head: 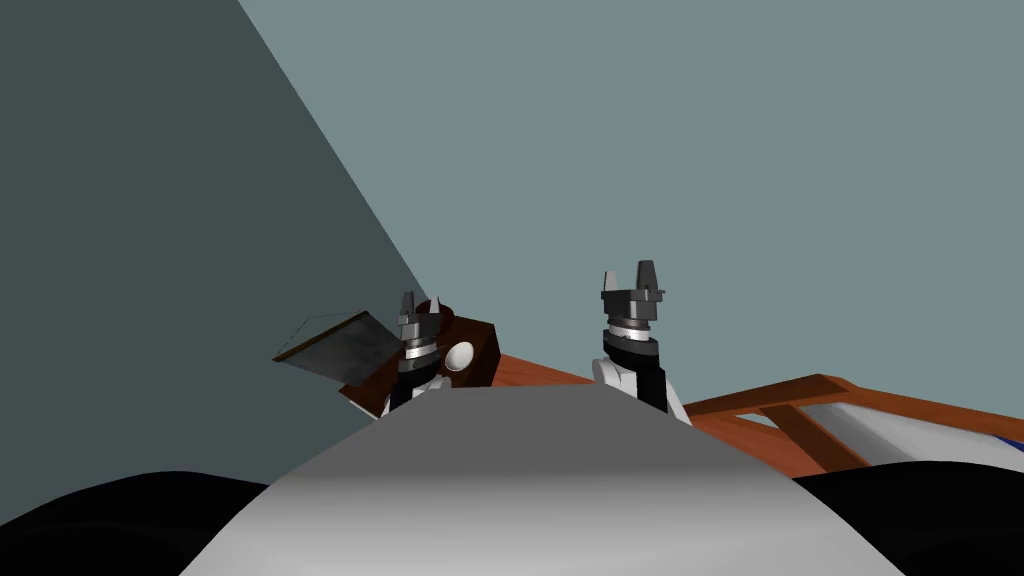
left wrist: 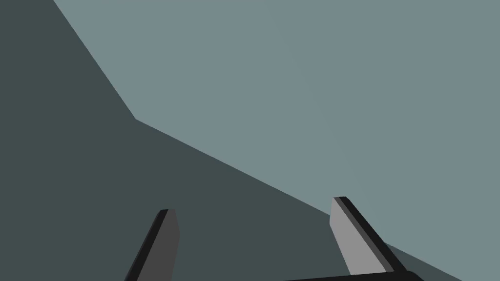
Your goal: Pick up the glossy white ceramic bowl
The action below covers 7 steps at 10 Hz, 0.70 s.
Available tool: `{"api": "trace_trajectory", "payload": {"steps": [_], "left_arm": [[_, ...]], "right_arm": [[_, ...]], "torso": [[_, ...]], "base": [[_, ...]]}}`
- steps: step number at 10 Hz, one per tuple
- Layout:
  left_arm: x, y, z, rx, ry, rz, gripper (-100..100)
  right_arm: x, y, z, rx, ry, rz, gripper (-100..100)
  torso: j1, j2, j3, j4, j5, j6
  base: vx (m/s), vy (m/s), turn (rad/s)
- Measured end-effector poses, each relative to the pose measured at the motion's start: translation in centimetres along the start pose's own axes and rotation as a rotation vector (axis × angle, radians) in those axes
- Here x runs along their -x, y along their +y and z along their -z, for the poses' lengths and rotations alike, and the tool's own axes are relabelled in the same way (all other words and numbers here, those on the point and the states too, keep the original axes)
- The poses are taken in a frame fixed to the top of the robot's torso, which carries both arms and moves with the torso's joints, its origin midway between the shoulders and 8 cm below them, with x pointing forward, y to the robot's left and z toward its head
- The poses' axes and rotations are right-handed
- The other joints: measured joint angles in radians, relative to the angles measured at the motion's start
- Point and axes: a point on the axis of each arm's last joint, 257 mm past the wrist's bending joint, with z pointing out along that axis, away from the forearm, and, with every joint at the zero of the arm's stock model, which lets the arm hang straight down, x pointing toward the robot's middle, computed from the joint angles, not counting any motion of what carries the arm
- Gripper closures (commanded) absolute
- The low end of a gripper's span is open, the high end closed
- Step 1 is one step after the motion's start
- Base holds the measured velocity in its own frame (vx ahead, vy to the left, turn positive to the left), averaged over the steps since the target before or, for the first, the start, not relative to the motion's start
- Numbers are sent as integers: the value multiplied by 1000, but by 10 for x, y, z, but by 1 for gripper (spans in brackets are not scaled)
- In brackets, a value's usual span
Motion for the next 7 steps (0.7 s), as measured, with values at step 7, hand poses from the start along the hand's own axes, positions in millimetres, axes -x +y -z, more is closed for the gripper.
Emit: {"api": "trace_trajectory", "payload": {"steps": [7], "left_arm": [[11,56,1,160,77,-91,-100]], "right_arm": [[0,0,0,0,0,0,0]], "torso": [[-1,7,4,1,0,0]], "base": [[-77,-16,-25]]}}
